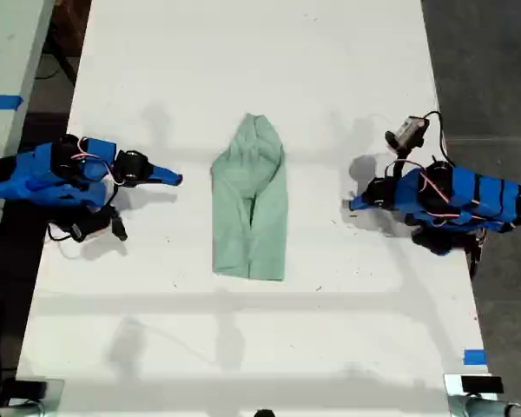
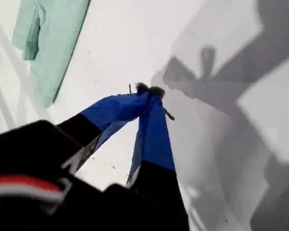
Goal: Fold t shirt
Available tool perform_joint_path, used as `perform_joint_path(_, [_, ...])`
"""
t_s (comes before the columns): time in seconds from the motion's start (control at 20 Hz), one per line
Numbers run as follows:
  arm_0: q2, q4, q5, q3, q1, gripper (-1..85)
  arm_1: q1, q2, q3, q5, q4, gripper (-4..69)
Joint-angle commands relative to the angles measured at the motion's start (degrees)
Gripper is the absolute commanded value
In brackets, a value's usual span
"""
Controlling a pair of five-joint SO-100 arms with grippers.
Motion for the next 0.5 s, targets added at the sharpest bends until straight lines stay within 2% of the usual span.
perform_joint_path(0.0, [0.5, 0.5, -2.2, 0.7, -0.3, -0.1, -0.4, 0.8, 2.5, 3.2, -3.5, -2.4])
perform_joint_path(0.25, [0.5, 0.7, -2.8, 0.7, 0.2, -0.1, -2.2, 0.8, 3.1, 7.8, -4.0, -2.3])
perform_joint_path(0.35, [0.5, 0.3, -4.3, -0.4, 1.8, -0.1, -6.1, 0.8, 0.5, 12.6, -2.8, -2.2])
perform_joint_path(0.45, [-0.1, -2.2, -6.9, -4.0, 4.7, -0.1, -7.6, 0.0, -2.3, 13.8, -11.1, -1.9])
